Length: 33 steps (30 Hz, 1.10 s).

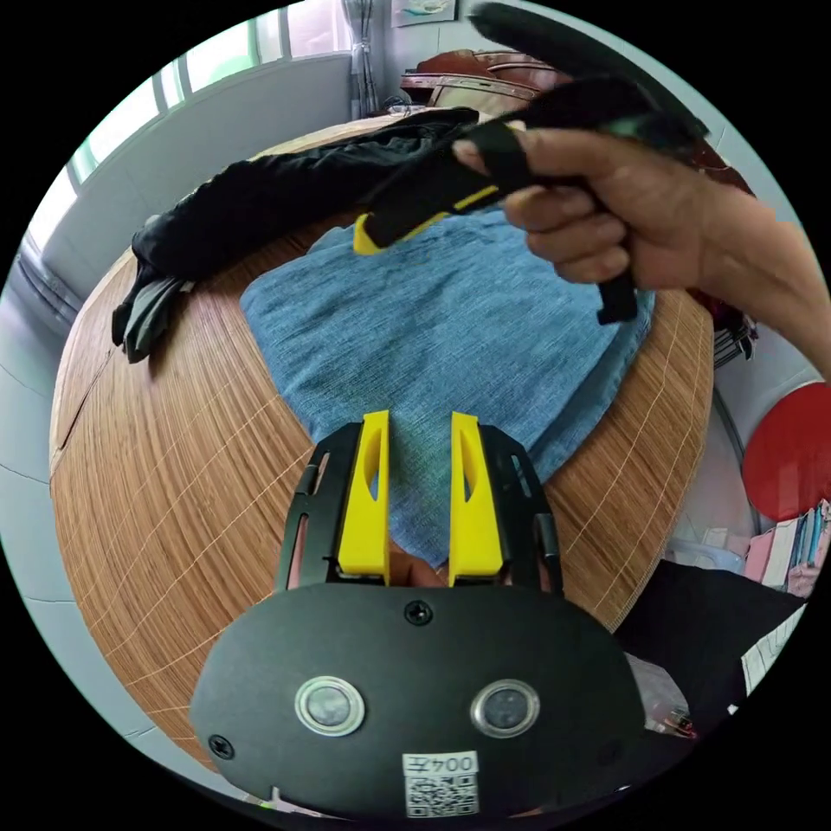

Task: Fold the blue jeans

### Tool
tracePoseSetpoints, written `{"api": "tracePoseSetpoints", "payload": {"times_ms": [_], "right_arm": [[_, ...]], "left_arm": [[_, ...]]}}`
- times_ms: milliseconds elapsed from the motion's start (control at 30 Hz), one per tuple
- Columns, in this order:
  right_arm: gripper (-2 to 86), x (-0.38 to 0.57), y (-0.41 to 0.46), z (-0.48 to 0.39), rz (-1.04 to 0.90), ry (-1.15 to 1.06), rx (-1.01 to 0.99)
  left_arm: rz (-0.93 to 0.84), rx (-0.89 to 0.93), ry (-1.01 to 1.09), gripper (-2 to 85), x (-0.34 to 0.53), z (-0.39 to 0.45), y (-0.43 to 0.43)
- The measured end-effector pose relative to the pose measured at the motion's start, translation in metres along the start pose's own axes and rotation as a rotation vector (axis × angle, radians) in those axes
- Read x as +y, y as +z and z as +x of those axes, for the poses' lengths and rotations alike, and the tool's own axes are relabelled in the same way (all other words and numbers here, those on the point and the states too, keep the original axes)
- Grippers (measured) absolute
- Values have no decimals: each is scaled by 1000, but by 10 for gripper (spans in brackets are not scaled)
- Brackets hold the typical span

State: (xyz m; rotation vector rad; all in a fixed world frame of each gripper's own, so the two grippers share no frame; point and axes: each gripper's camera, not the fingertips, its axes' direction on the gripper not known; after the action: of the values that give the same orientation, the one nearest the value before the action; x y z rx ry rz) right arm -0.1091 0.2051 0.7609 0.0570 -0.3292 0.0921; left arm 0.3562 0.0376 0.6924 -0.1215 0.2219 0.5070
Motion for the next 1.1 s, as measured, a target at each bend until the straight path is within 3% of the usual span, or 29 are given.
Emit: {"api": "tracePoseSetpoints", "payload": {"times_ms": [133, 300, 367, 500, 733, 900, 1000, 1100], "right_arm": [[63, -48, 62, 12, -203, -46, 88], [66, -32, 19, 29, -95, 25, 3], [67, -10, -12, 38, -20, 66, -19], [67, 51, -66, 80, 61, 188, 93], [67, 143, -111, 181, 92, 462, 300], [60, 162, -105, 211, 46, 410, 241], [62, 165, -136, 189, 112, 363, 263], [63, 182, -147, 160, 114, 296, 208]], "left_arm": [[26, -28, -12, 109, 2, 2, 6], [6, 64, -16, 123, -15, -11, -9], [122, 45, -18, 125, -28, -15, -44], [180, -16, 27, 125, -82, -25, -49], [-8, -114, 37, 133, -149, -56, 48], [-9, -113, 19, 134, -158, -56, 45], [103, -79, 5, 134, -156, -41, 5], [82, -4, 43, 133, -139, -14, 5]]}}
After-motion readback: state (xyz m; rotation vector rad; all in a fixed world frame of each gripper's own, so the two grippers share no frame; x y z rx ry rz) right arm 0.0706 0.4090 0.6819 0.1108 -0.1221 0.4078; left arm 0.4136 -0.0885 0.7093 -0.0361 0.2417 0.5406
